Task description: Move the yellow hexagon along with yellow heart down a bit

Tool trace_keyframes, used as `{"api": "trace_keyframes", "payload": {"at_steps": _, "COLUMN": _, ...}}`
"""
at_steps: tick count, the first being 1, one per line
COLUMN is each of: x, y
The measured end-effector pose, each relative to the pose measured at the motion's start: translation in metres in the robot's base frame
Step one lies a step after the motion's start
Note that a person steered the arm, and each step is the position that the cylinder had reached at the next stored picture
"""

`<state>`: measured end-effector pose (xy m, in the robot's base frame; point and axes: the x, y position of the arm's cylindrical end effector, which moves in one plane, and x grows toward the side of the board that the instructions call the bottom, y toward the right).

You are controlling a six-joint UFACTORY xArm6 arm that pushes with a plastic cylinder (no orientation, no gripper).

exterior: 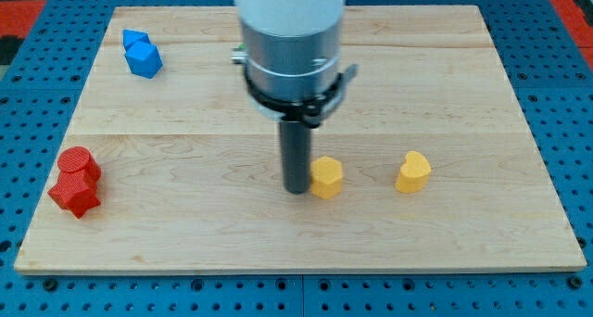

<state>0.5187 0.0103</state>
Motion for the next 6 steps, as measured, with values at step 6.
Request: {"api": "trace_keyframes", "payload": {"at_steps": 6, "x": -0.026, "y": 0.09}}
